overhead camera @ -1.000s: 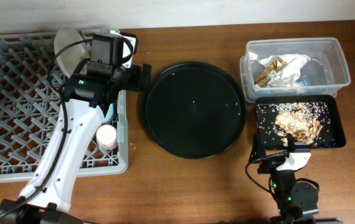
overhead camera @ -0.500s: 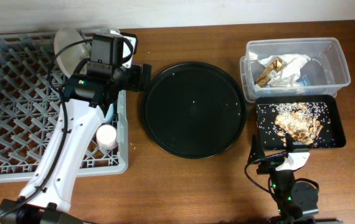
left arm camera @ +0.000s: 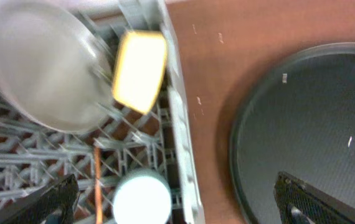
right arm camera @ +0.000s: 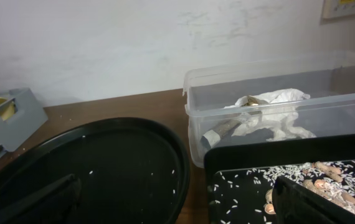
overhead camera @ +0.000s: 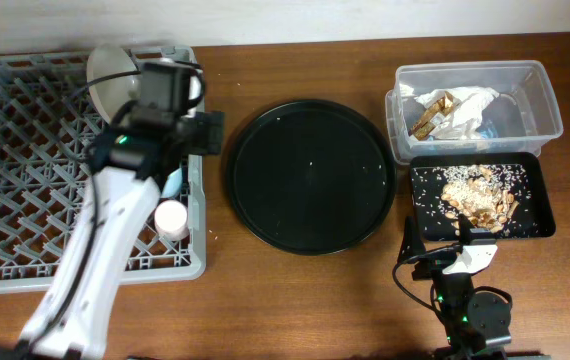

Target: Sort waste into correct bins and load items into the dishwasher rack

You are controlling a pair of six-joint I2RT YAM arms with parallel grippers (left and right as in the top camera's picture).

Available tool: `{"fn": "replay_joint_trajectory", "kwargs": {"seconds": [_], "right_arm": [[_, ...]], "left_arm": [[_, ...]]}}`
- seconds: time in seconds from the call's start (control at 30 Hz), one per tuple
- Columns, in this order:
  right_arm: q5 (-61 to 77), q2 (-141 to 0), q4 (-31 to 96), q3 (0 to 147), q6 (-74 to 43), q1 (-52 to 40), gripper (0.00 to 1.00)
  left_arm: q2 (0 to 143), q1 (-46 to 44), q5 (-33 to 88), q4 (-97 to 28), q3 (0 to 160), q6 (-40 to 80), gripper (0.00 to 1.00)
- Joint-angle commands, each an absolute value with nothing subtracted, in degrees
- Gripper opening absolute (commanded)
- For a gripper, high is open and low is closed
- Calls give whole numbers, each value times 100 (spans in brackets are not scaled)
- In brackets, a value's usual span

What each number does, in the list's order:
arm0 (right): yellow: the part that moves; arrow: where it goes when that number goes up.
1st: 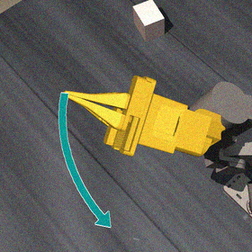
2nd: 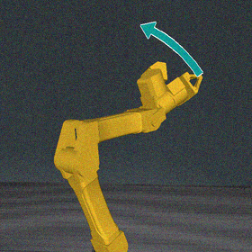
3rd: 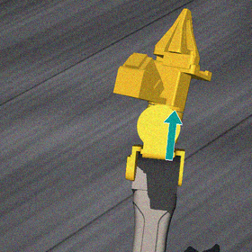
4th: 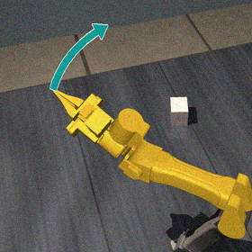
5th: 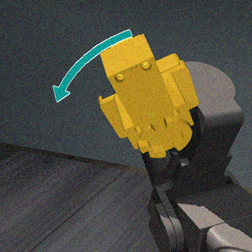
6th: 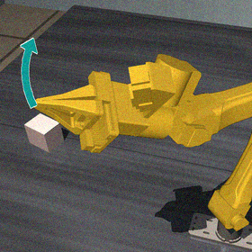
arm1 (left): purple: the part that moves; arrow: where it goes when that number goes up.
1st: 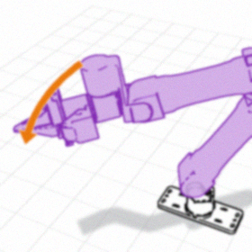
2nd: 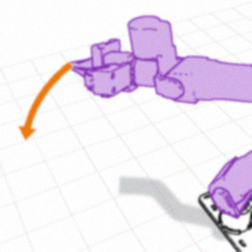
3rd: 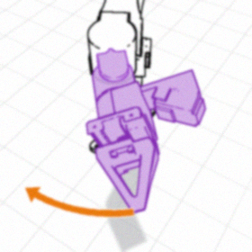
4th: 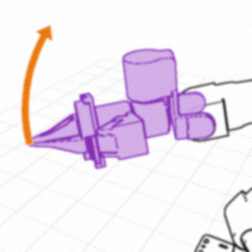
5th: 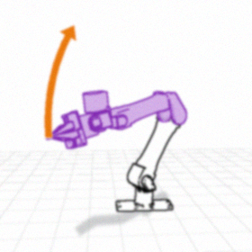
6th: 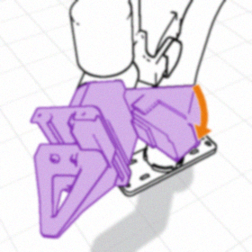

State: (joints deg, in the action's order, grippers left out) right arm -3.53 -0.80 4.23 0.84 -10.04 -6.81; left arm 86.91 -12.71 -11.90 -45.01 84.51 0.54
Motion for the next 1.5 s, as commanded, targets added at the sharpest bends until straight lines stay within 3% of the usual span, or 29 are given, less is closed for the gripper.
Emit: {"fn": "replay_joint_trajectory", "kwargs": {"seconds": [0.0, 0.1, 0.17, 0.57, 1.0, 1.2, 1.47], "right_arm": [[-320, -30, 436, 32, -943, -707, 98], [-320, -30, 436, 32, -943, -707, 98], [-320, -30, 436, 32, -943, -707, 98], [-320, -30, 436, 32, -943, -707, 98], [-320, -30, 436, 32, -943, -707, 98], [-320, -30, 436, 32, -943, -707, 99], [-320, -30, 436, 32, -943, -707, 98]], "left_arm": [[7575, -556, -158, -3909, 7850, -331, 99], [6652, 117, 1173, -3330, 6827, -1170, 99], [6027, 392, 1422, -2893, 6125, -1210, 99], [3177, 384, 775, 587, 1872, -1341, 99], [919, -71, 21, 523, 38, -1385, 99], [235, -75, -67, -480, 47, -1472, 99], [25, -73, -27, -480, 47, -1466, 99]]}}
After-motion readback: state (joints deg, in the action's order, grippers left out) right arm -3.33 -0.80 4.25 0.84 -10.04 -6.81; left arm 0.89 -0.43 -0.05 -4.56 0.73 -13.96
